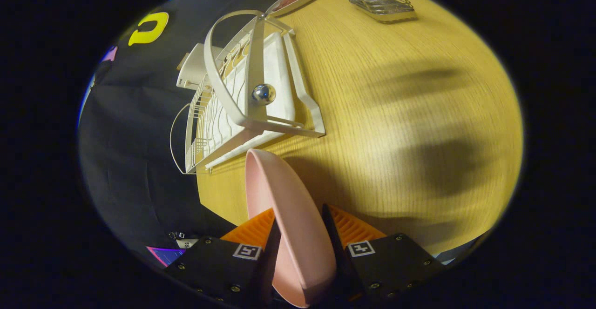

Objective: Take the plate from the dish rack, then take the spoon from the basket and place it into the plate.

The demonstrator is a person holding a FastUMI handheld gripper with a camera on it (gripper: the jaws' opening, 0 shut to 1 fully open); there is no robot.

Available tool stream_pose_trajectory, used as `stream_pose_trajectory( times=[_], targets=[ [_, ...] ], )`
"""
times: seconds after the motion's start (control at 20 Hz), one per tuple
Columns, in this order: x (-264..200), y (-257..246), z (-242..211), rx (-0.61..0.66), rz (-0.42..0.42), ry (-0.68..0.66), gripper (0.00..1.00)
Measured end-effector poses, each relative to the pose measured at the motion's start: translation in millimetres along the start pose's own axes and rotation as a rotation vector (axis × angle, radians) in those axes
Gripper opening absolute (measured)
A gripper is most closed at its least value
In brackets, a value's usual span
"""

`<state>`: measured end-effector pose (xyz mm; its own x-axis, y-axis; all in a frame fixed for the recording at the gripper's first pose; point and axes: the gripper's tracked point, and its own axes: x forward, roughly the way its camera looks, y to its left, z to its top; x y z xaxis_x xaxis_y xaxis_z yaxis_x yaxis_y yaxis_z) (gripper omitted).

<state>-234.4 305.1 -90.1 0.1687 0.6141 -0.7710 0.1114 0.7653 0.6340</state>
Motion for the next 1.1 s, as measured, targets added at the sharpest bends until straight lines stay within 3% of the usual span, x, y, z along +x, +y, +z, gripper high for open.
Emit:
stream_pose_trajectory(
  times=[0.15, 0.7, 1.1],
  targets=[
    [-14.7, -16.8, 8.0, -0.003, -0.03, -0.02, 0.6],
    [-63.0, -62.0, 32.3, -0.018, -0.101, -0.132, 0.65],
    [-152.4, -60.5, 140.0, -0.035, -0.211, -0.648, 0.65]
  ],
)
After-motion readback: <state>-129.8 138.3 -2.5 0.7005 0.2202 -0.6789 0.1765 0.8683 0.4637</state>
